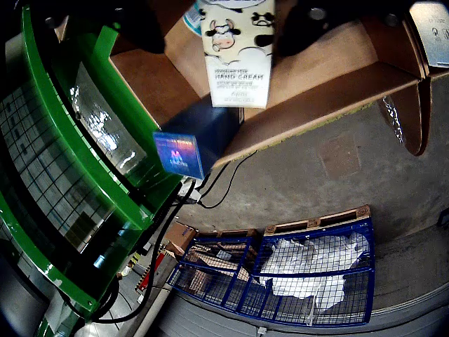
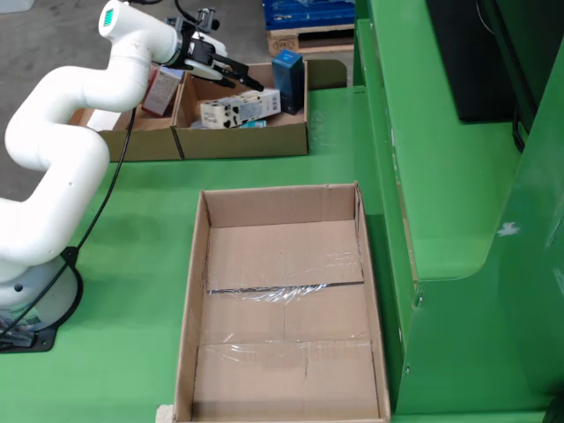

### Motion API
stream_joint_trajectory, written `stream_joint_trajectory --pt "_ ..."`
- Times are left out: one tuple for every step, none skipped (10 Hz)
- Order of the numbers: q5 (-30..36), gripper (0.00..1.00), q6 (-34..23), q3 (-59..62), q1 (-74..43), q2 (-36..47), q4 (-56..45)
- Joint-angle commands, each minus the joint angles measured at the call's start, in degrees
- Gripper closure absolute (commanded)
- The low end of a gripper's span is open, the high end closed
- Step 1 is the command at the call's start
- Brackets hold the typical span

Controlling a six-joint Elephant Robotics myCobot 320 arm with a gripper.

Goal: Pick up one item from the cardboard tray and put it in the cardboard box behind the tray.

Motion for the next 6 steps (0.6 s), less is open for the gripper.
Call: stream_joint_trajectory --pt "-0.70 0.10 0.10 1.66 -0.42 1.80 0.79" --pt "-0.70 0.00 0.10 1.66 -0.42 1.80 0.79" --pt "-0.70 0.00 0.10 1.66 -0.42 1.80 0.79" --pt "-0.70 0.00 0.10 1.66 -0.42 1.80 0.79" --pt "-0.70 0.00 0.10 1.66 -0.42 1.80 0.79" --pt "-0.70 0.00 0.10 1.66 -0.42 1.80 0.79"
